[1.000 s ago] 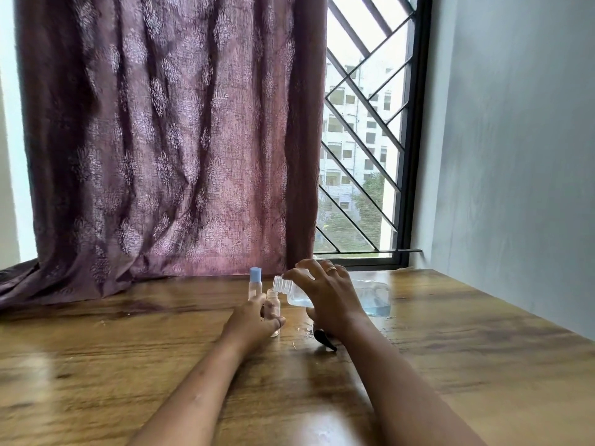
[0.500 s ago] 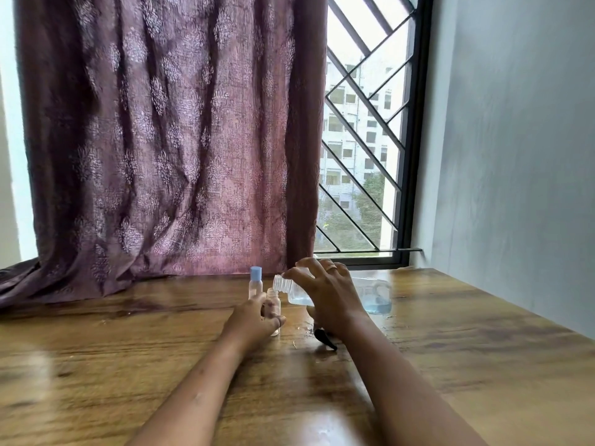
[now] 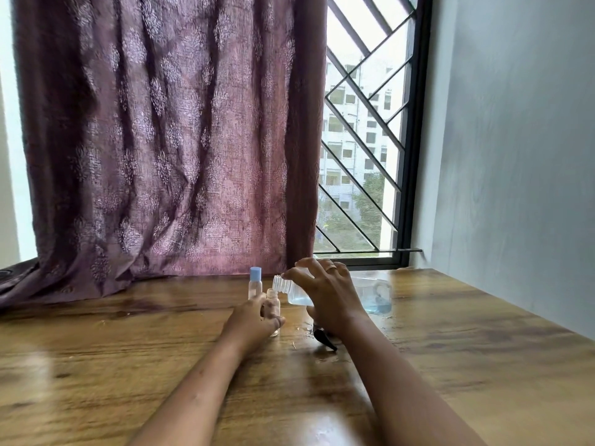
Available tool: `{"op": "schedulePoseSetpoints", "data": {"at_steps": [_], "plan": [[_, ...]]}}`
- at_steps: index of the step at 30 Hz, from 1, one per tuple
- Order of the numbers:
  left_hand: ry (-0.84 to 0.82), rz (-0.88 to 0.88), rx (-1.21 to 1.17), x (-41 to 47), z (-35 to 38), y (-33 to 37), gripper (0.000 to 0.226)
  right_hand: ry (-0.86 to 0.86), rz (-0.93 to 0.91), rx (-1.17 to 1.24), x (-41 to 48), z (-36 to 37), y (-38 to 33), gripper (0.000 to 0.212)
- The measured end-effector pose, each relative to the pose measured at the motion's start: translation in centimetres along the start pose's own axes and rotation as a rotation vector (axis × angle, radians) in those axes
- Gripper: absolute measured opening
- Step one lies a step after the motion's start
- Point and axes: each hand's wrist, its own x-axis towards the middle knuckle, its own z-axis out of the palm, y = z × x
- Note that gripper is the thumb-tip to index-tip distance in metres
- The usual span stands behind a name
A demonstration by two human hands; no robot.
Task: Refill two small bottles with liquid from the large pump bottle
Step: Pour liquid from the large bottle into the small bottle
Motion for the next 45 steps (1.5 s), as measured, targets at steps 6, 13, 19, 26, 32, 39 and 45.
{"op": "schedulePoseSetpoints", "data": {"at_steps": [6,13,19,26,32,39,45], "plan": [[-0.005,0.005,-0.004,0.04,0.02,-0.07,0.050,-0.006,0.005,-0.002,0.04,-0.02,0.06,0.074],[-0.004,0.008,0.005,0.06,-0.01,-0.04,0.052,-0.025,0.015,-0.013,0.07,-0.13,-0.02,0.074],[-0.001,0.004,-0.003,0.09,0.04,-0.07,0.050,-0.012,0.014,-0.013,0.07,-0.16,-0.06,0.075],[0.000,-0.008,-0.006,0.14,0.09,-0.16,0.044,-0.008,0.011,-0.016,0.12,-0.35,-0.16,0.076],[0.003,-0.007,-0.011,0.09,0.02,-0.14,0.048,-0.023,0.016,-0.023,0.17,-0.42,-0.19,0.074],[0.006,-0.005,-0.026,-0.04,0.03,0.00,0.045,-0.006,0.011,-0.027,0.18,-0.20,-0.14,0.076],[0.002,-0.001,-0.022,-0.05,0.03,0.02,0.044,-0.012,0.015,-0.044,0.24,-0.43,-0.21,0.076]]}}
